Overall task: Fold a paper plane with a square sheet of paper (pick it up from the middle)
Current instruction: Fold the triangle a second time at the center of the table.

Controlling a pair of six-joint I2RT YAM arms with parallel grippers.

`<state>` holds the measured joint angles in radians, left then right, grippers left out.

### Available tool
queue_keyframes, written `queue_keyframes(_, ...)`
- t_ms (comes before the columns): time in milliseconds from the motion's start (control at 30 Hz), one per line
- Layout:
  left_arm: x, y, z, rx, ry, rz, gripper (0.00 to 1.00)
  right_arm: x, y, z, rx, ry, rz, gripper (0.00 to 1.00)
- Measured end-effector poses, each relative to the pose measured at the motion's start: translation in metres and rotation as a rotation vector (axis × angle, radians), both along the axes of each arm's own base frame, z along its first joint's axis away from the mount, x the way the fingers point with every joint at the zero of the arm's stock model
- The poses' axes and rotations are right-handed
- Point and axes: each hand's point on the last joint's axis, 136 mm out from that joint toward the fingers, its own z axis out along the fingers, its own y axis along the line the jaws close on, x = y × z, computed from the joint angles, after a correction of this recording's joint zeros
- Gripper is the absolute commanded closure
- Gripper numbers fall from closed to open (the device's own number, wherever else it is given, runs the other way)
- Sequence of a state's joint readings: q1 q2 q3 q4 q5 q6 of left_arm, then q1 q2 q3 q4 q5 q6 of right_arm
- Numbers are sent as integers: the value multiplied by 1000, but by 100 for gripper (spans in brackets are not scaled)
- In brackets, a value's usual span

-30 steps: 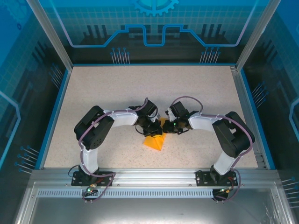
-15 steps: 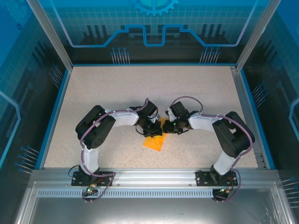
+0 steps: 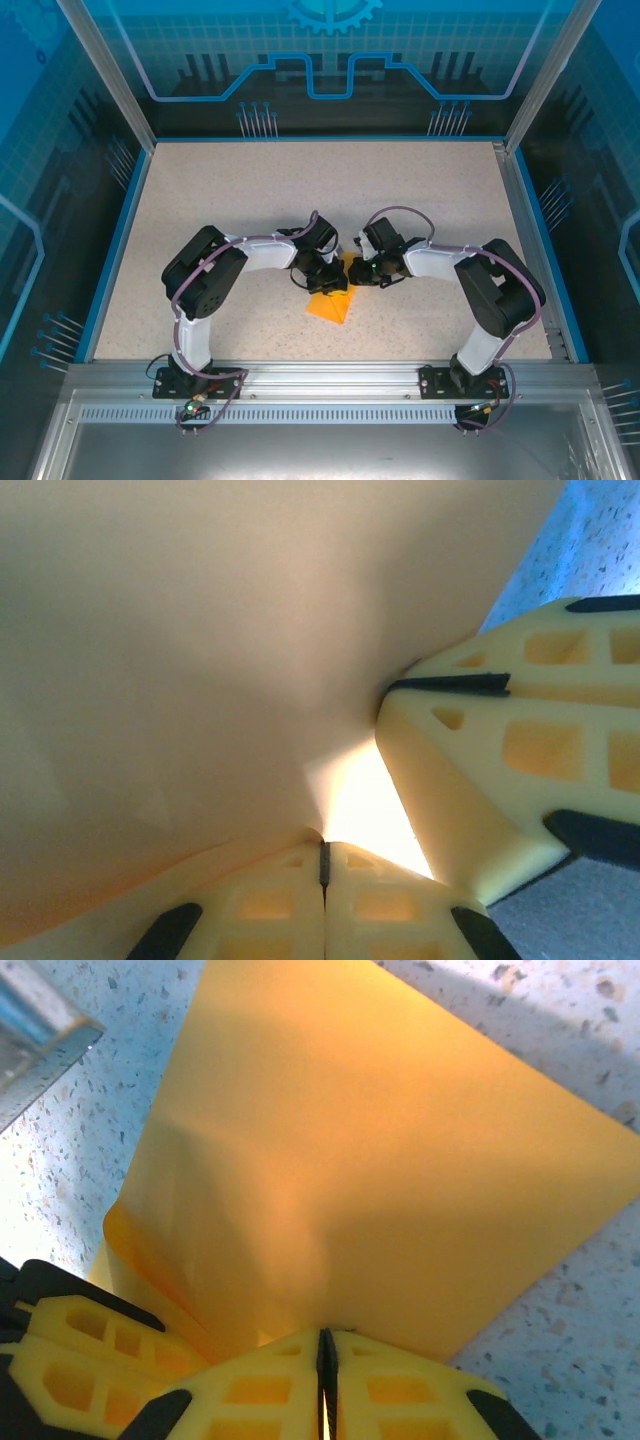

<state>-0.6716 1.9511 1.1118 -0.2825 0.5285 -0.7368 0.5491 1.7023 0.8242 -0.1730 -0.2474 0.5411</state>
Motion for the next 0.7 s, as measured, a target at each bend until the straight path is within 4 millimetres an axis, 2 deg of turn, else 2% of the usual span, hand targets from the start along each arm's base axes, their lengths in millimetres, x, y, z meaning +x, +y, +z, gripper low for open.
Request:
queue_keyframes(400, 0, 0, 0, 2, 10, 13, 91, 0, 0, 0, 0, 0, 0, 89)
queue_keyframes(533, 0, 0, -2, 4, 13, 13, 86, 0, 0, 0, -1, 1, 0, 89)
queue_keyframes(633, 0, 0, -2, 3, 14, 15, 76, 1, -3, 0, -3, 5, -7, 89)
queue_keyframes(700, 1, -1, 0, -7, 12, 14, 74, 1, -5, 0, -6, 9, -13, 89)
